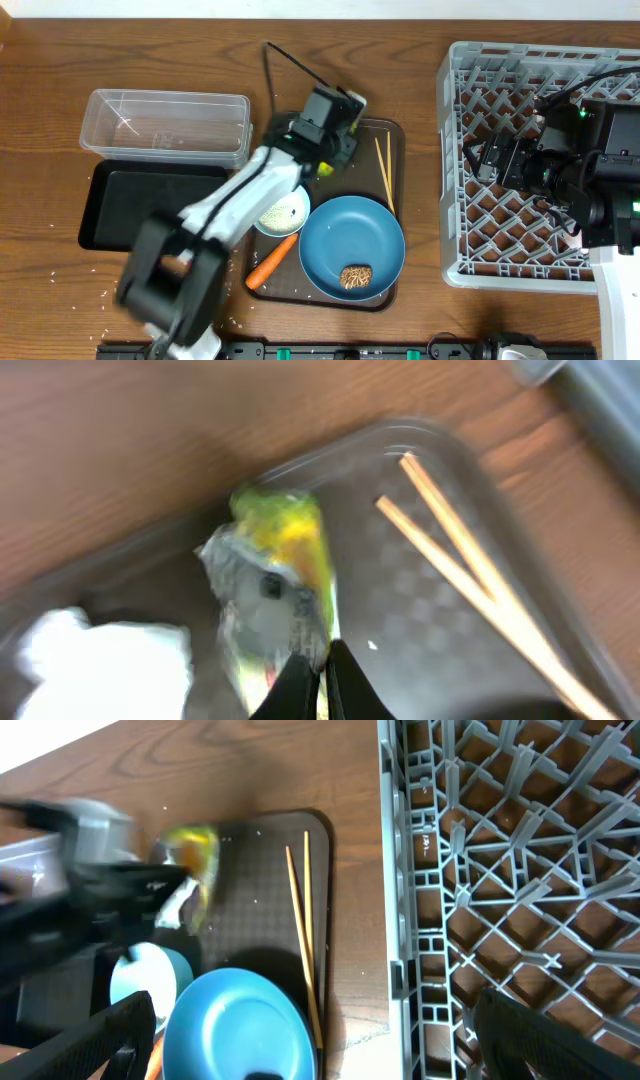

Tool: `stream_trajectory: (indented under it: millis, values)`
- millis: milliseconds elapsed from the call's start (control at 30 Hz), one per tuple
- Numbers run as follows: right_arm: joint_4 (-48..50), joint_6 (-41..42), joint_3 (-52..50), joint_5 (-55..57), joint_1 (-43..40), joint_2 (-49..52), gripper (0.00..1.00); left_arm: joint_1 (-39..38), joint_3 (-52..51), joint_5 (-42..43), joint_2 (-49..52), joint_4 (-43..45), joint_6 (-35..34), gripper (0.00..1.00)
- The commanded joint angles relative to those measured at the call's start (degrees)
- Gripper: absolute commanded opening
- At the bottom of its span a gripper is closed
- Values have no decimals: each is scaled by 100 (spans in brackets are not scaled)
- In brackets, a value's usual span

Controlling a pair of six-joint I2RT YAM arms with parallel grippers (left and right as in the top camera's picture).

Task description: Sort waste into correct bins and load items into the dishwasher rack

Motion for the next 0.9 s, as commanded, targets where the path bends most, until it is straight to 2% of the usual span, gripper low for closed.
stream_trajectory:
  millis: [0,133,233,400,533,600,733,800,867]
  values:
    - [-4,74,17,31,74,50,95,9,66,-35,-752,-229,-140,6]
    - [0,74,17,33,74,50,95,9,63,-79,-1117,-461,-140,6]
    - [-17,72,17,31,74,50,96,20,66,-651,-1121,-774,-247,6]
    - [-70,70,17,31,74,50,96,205,66,-1443,-1519,-1440,-782,6]
    - [-42,70,17,33,74,50,97,509,66,-1419,-2092,-1993,-1237,6]
    - [-13,70,17,33,74,50,97,584,63,-1204,-2308,-2026,-1137,6]
    - [39,72,17,33,74,50,98,424,63,-455,-2208,-1862,-195,7]
    - [22,70,17,33,74,50,98,291,52,-457,-1915,-1840,153,17]
    - [-26,72,17,33,74,50,98,175,35,-452,-1526,-1683,358,35]
